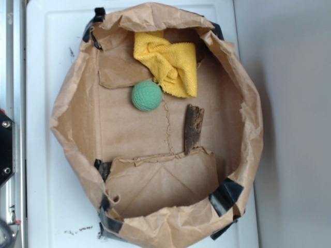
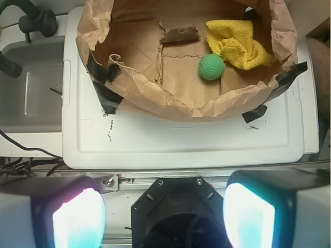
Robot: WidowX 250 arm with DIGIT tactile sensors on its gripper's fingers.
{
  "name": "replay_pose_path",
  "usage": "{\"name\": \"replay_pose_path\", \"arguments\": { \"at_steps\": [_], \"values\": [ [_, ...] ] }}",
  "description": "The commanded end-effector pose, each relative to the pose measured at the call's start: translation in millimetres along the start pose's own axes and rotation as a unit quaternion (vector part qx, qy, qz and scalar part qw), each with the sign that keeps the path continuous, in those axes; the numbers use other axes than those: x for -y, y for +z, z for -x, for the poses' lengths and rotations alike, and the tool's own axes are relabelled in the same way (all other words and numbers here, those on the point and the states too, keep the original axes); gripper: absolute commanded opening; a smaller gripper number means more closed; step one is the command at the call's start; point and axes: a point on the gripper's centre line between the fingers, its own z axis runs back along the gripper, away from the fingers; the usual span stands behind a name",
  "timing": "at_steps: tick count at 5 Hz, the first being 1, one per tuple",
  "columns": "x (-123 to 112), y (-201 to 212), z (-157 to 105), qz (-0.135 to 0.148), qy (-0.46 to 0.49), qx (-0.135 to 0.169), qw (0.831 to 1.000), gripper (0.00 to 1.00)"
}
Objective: Grab the green ball.
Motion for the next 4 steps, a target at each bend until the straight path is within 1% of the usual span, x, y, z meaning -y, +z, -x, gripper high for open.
{"name": "replay_pose_path", "arguments": {
  "at_steps": [1, 2, 3, 4],
  "values": [
    [0, 0, 0, 0.0, 0.0, 0.0, 1.0, 1.0],
    [-12, -6, -50, -0.004, 0.023, 0.024, 0.999, 1.0],
    [-9, -17, -98, -0.001, 0.052, 0.023, 0.998, 1.0],
    [-12, -26, -131, -0.018, 0.05, 0.038, 0.998, 1.0]
  ]
}}
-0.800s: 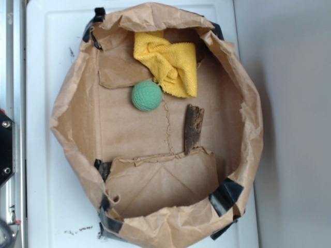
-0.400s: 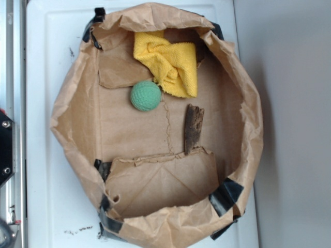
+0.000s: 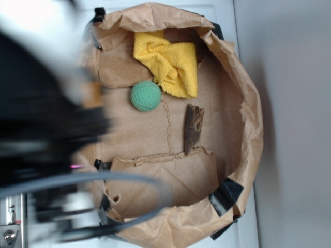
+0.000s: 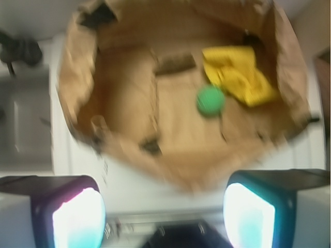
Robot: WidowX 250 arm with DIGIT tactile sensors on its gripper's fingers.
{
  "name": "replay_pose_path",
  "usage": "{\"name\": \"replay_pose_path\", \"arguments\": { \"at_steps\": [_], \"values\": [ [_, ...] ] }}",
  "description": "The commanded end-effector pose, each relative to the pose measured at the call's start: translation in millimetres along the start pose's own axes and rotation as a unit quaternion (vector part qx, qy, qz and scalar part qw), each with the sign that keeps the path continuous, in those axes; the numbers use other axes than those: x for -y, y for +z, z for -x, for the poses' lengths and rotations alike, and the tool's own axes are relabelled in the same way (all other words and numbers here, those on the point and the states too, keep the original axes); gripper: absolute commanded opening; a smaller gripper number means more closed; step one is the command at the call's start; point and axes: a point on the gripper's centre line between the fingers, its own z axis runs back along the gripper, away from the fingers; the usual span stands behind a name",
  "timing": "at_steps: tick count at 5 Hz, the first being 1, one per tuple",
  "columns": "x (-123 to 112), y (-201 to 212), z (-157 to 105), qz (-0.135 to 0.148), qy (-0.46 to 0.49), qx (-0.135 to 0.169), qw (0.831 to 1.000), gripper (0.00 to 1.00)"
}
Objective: Grab the green ball.
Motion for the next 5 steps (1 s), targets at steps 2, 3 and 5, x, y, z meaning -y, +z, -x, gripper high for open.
{"name": "replay_pose_path", "arguments": {
  "at_steps": [2, 3, 5],
  "values": [
    [-2, 4, -37, -0.013, 0.006, 0.041, 0.999, 1.0],
    [-25, -41, -71, 0.007, 0.045, 0.106, 0.993, 1.0],
    [-30, -96, -93, -0.01, 0.044, 0.104, 0.994, 1.0]
  ]
}}
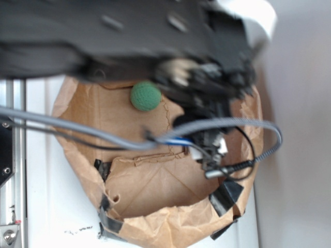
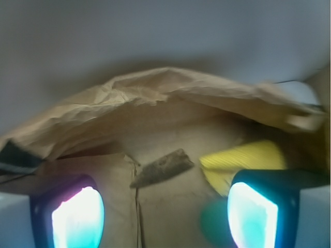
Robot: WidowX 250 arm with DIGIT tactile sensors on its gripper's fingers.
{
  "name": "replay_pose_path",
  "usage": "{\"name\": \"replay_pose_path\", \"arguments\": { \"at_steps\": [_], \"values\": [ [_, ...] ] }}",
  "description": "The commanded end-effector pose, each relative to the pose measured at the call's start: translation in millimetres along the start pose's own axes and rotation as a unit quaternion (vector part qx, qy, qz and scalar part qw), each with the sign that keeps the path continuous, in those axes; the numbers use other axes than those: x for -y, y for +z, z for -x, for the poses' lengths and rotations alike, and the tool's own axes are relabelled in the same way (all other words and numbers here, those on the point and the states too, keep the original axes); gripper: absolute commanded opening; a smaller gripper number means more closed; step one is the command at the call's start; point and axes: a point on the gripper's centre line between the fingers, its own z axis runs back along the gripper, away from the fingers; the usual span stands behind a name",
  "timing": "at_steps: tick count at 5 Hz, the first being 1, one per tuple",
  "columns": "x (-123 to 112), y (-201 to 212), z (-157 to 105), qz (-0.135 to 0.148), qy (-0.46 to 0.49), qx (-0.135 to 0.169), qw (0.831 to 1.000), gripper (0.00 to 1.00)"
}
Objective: Grab the green ball.
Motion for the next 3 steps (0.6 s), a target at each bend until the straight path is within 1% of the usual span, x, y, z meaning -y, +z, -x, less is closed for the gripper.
{"name": "replay_pose_path", "arguments": {
  "at_steps": [1, 2, 3],
  "values": [
    [-15, -34, 1, -0.001, 0.026, -0.007, 1.0, 1.0],
    [-19, -47, 14, -0.016, 0.018, -0.028, 0.999, 1.0],
    [-28, -47, 32, -0.025, 0.006, -0.077, 0.997, 1.0]
  ]
}}
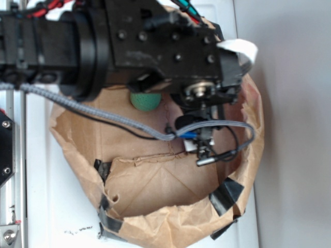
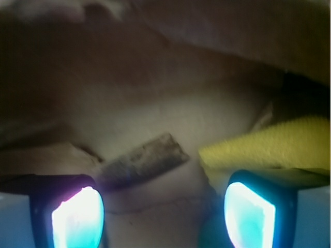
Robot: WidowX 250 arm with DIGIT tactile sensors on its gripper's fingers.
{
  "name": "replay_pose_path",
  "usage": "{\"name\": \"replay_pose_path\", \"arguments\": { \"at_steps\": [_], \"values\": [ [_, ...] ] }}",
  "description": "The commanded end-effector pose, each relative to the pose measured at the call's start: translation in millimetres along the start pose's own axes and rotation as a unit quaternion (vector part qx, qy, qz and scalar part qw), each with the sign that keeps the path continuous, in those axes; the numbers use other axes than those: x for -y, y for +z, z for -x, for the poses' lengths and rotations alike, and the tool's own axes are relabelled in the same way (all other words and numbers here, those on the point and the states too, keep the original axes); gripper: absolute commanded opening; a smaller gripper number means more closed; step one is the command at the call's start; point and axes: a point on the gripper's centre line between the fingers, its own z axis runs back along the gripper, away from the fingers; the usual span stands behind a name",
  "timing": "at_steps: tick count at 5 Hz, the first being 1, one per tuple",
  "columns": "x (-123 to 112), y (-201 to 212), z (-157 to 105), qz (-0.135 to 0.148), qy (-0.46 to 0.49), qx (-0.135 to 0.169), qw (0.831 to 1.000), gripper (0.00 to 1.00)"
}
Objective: Grab the green ball.
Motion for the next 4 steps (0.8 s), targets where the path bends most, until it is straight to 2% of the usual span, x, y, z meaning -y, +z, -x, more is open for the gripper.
{"name": "replay_pose_path", "arguments": {
  "at_steps": [1, 2, 3, 4],
  "values": [
    [-26, 11, 22, -0.005, -0.024, -0.047, 0.999, 1.0],
    [-35, 2, 26, -0.034, 0.002, -0.046, 0.998, 1.0],
    [-38, -8, 28, -0.044, 0.011, -0.063, 0.997, 1.0],
    [-40, -16, 26, -0.059, 0.022, -0.067, 0.996, 1.0]
  ]
}}
